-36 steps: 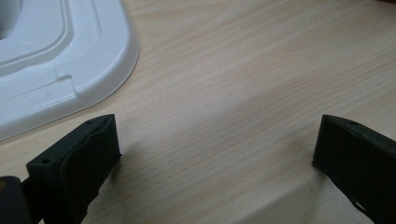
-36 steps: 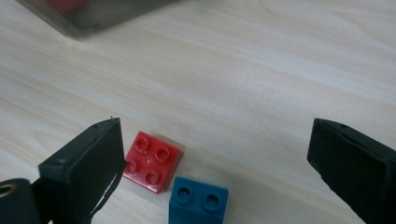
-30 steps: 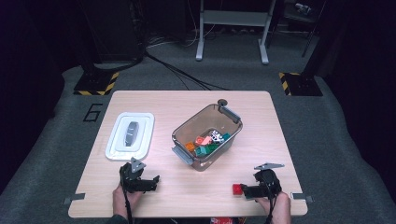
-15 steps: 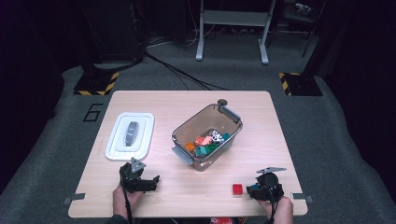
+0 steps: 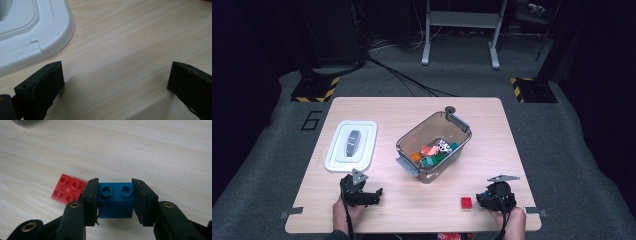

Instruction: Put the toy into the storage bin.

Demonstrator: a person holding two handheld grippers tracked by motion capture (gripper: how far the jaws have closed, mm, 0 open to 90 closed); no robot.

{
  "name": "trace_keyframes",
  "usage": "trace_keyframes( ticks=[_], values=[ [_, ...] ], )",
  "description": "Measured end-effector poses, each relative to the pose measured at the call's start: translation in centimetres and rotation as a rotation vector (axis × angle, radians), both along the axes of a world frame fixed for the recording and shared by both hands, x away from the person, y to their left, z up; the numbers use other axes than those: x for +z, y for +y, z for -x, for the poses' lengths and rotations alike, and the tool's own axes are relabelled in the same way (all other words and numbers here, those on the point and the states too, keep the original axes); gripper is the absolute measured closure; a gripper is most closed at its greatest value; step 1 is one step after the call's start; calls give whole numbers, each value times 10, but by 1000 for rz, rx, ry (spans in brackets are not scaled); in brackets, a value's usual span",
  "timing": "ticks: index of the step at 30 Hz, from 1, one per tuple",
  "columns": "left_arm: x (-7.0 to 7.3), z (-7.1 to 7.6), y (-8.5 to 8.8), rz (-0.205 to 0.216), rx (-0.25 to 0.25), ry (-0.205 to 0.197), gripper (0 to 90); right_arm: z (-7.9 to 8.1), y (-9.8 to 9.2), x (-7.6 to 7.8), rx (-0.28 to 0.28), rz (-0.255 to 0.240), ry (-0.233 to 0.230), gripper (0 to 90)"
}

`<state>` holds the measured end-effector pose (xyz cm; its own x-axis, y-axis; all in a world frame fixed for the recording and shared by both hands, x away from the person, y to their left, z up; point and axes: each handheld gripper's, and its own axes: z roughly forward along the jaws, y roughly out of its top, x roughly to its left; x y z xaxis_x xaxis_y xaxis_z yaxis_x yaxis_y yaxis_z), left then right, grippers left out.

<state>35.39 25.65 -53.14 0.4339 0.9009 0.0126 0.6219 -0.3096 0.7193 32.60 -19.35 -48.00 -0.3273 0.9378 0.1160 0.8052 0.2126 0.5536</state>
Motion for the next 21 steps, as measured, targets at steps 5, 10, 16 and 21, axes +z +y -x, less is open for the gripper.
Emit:
trace_keyframes(
  ticks=[5, 10, 16, 21],
  values=[
    [0, 0, 0, -3, -1, -1, 4, -8, 4, 8, 17, -2, -33, 586],
    [0, 0, 0, -3, 0, -1, 4, -22, 10, 20, 51, -1, -71, 586],
    [0, 0, 0, -3, -1, -1, 4, -37, 18, 36, 73, -8, -105, 587],
    [0, 0, 0, -4, -1, -1, 4, -46, 24, 46, 81, -19, -123, 587]
  ],
)
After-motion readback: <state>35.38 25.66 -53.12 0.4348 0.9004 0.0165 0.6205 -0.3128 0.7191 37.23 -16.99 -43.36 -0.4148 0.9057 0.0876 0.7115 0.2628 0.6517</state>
